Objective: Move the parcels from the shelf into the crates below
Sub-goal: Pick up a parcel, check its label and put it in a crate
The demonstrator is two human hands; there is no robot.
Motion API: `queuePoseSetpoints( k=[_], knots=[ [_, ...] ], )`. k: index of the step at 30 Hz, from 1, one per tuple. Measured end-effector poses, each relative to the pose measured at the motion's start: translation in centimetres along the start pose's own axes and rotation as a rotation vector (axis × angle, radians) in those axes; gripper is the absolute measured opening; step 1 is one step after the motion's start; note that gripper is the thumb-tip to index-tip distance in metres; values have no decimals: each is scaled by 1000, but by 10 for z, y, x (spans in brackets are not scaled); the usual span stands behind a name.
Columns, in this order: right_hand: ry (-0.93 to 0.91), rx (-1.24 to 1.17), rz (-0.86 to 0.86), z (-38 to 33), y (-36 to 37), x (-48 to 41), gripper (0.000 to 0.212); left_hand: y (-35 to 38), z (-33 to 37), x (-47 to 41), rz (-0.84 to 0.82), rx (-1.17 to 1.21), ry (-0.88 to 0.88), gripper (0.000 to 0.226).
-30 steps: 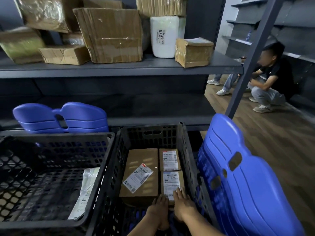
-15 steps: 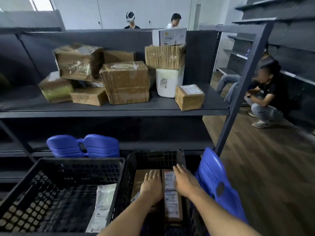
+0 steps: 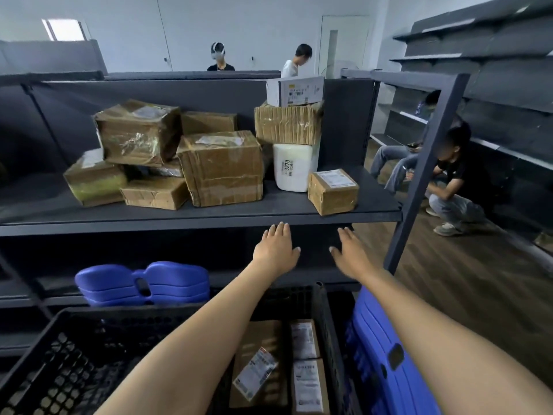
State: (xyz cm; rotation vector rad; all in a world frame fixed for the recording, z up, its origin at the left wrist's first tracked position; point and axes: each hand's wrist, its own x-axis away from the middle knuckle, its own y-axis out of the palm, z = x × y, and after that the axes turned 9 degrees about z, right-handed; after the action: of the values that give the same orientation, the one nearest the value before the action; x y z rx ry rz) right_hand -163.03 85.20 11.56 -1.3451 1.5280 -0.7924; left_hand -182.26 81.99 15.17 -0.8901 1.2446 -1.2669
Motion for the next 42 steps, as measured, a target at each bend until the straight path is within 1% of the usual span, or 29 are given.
queuePoseSetpoints(
  k=[4,12,14,17,20,25,29,32,35,38,42],
  knots=[
    [25,-29,102,-8,-18,-30,63,-16,2,-23,32,33,32,71],
    [25,32,158,-6,-52,-83,61,-23,15,-82,39,113,-4,70],
    [41,26,158,0,-54,-100,60,-20,22,-99,26,173,-62,68],
    [71,-8,138,10,-56,-124,60,-19,37,-121,13,353,-172,55],
    [107,-44,100,21,-55,-148,62,-17,54,-142,-5,504,-214,51],
    [184,-176,44,35,-50,-178,61,-1,65,-179,-26,706,-371,57],
    [209,-298,8,44,-41,-189,53,9,70,-195,-28,810,-460,59],
    [229,-379,10,44,-39,-188,50,17,72,-197,-8,883,-507,59],
    [215,-463,55,42,-38,-180,42,22,76,-193,39,956,-529,56],
    [171,-543,122,40,-38,-163,37,24,79,-181,126,1016,-547,50],
    [128,-690,207,31,-40,-126,34,18,78,-147,264,1147,-486,37]
  ],
)
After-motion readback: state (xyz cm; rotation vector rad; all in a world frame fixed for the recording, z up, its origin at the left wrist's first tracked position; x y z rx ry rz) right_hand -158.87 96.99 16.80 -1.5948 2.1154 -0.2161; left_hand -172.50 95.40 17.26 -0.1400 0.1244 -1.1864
